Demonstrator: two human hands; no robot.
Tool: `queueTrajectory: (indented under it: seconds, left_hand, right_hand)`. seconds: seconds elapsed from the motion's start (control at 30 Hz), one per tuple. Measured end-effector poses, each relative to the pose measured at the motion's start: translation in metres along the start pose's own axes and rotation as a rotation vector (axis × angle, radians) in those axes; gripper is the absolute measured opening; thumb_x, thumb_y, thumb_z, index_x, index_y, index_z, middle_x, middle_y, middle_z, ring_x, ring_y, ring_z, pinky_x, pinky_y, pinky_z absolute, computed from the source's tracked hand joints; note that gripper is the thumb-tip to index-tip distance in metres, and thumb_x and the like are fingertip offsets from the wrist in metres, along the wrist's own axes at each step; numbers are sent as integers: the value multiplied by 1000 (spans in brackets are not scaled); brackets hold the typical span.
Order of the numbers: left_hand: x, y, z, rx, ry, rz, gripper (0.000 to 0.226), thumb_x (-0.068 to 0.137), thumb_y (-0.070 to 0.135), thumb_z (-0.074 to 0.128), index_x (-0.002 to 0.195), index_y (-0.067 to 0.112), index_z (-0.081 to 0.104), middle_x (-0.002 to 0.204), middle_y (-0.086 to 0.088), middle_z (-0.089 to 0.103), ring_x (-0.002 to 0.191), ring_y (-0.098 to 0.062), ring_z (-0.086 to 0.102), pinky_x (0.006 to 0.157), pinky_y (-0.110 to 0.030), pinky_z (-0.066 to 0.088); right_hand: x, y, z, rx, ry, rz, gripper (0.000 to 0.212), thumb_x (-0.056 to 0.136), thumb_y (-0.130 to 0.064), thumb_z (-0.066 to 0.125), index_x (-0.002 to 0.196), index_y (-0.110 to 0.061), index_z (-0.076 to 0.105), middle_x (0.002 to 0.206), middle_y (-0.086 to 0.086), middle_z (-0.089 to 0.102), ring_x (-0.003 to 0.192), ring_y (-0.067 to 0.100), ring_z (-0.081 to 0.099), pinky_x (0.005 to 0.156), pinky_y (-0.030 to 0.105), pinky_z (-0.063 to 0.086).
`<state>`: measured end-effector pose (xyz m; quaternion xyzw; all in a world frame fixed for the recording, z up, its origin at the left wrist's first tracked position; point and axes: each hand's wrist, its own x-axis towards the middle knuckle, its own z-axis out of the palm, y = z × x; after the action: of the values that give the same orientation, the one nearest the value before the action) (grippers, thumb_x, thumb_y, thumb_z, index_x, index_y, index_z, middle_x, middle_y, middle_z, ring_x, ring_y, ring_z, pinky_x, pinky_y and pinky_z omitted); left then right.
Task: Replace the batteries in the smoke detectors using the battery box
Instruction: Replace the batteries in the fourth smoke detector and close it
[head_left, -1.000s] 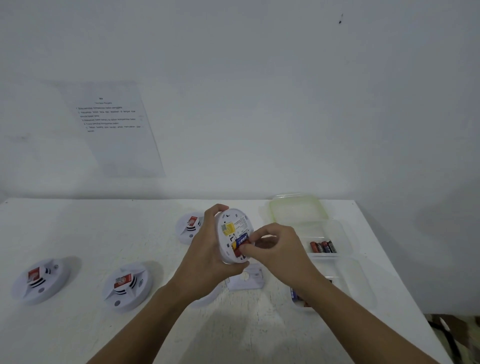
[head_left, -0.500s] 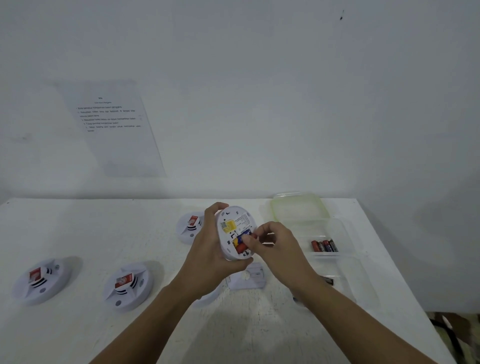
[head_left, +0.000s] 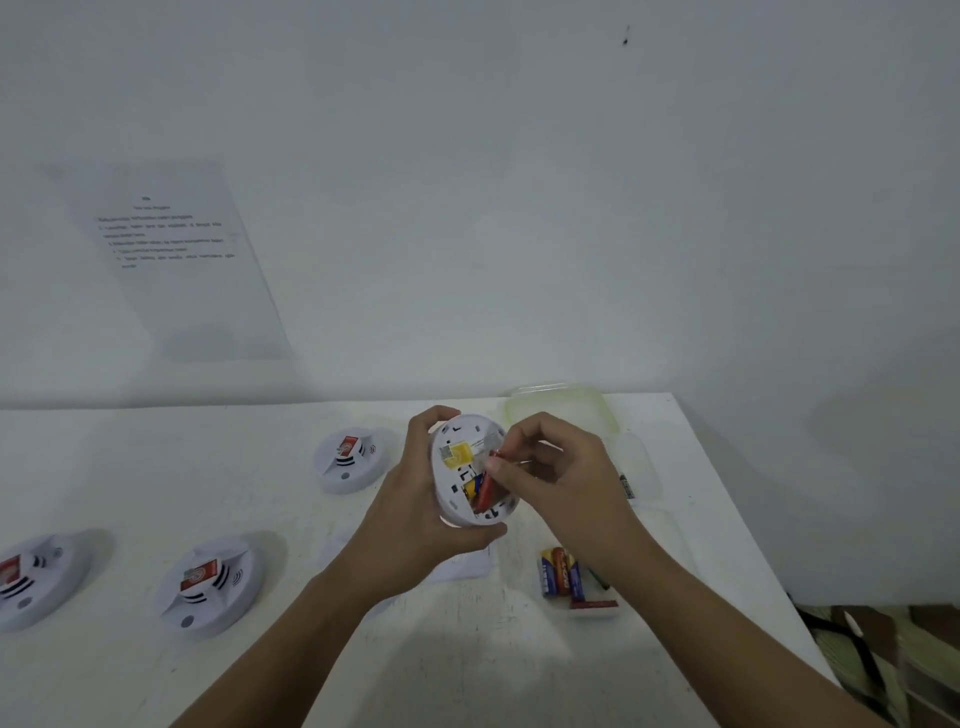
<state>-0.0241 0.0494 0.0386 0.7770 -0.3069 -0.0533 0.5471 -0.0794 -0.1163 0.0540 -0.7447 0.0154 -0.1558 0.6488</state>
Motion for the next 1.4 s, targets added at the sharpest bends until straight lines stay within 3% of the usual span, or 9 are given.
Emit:
queueTrajectory:
  seconds: [0.13,0.23,0.43,0.57,0.8,1.0,1.13,1.23,1.4]
  left_hand:
    - [-1,0,8,-28,-7,-5,94,63,9,93,134,26,34,114,33,54,115,0,59,82,-18,57]
    - [-5,-5,9,-77,-7,-40,92,63,3,92,132,30,37,114,30,56,118,-1,58,83,-18,56]
    - [-15,-22,10,-135,22,-122,92,59,6,95,131,28,43,119,16,63,119,-17,62,88,-28,59]
    - [-19,-24,17,-155,-10,-140,91,61,-2,91,132,27,42,118,18,63,118,-13,63,86,-25,59]
    - [-21,-25,25,-120,-69,-168,97,60,8,94,136,30,39,124,19,59,122,-11,59,89,-30,59]
    - [-23,-22,29,-118,-82,-165,97,61,3,93,139,25,37,123,21,59,122,-9,58,88,-30,59]
    - [-24,-20,29,-111,-74,-154,95,63,0,91,138,24,37,120,26,58,121,-3,58,84,-25,59]
    - [-22,-19,29,-113,-50,-143,96,62,0,92,137,25,37,120,26,58,120,-4,58,84,-24,58]
    - [-16,-17,30,-93,-21,-113,95,61,4,94,134,28,37,121,24,56,120,-9,59,84,-21,57]
  right_hand:
    - [-4,-6,-18,68,80,9,12,83,-4,79,88,-4,68,83,4,74,80,19,74,73,28,61]
    - [-6,3,-44,-23,144,24,8,84,-4,77,87,-6,70,83,2,74,78,21,74,72,26,59]
    - [-17,42,-83,-437,79,85,17,84,-5,78,77,-17,68,82,-4,72,77,6,71,74,20,58]
    - [-22,67,-91,-672,-1,88,18,83,-11,79,76,-23,68,82,-12,67,77,2,66,70,13,54]
    - [-25,87,-90,-877,-145,112,5,88,-16,75,83,-18,73,84,-9,66,72,1,58,67,9,43]
    - [-26,90,-81,-849,-174,173,7,90,-14,71,91,-14,77,92,0,74,67,0,58,70,13,52]
    - [-26,67,-74,-662,-47,101,8,90,-16,71,86,-23,74,83,-13,71,65,3,64,68,15,54]
    - [-26,41,-62,-482,-20,28,13,91,-19,71,82,-28,70,82,-15,71,76,1,65,65,8,49]
    - [-29,31,-37,-403,-51,-67,7,83,-28,79,87,-27,73,93,-14,66,91,2,61,64,15,53]
